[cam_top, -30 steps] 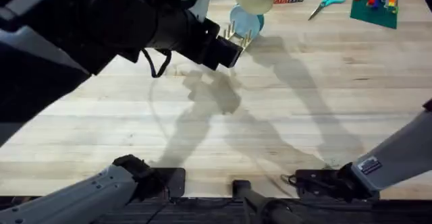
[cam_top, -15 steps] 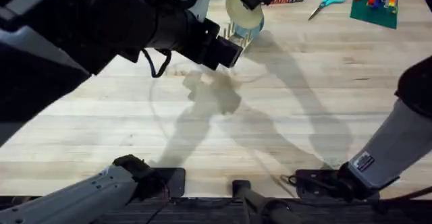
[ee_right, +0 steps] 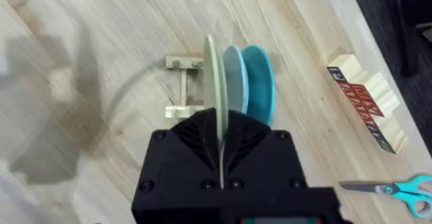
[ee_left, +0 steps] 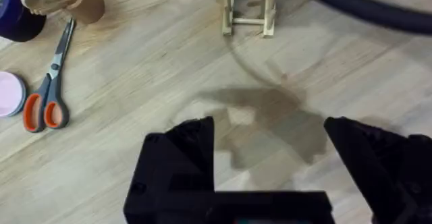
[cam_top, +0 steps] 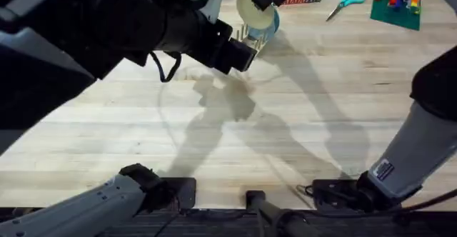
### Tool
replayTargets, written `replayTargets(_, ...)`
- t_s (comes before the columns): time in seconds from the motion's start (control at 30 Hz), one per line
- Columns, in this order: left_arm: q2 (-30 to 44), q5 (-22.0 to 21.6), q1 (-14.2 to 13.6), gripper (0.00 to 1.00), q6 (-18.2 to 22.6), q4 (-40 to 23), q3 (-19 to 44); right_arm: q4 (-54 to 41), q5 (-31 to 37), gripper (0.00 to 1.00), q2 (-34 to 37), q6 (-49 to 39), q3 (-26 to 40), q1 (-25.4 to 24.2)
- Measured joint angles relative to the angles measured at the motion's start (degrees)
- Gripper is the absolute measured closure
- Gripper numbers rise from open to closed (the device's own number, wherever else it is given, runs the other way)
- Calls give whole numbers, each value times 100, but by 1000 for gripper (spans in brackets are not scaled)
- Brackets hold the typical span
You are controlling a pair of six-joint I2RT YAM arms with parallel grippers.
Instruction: Pick up the plates from the table one by one and place each into a slot on the dish rack.
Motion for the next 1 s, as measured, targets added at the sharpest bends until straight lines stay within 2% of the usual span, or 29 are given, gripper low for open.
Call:
replayTargets(0.37, 0, 0, 0, 8, 0, 0, 0, 2, 2, 973, 330, 2, 0, 0)
replayTargets(1.0, 0, 0, 0, 8, 0, 0, 0, -4, 2, 973, 334, 2, 0, 0)
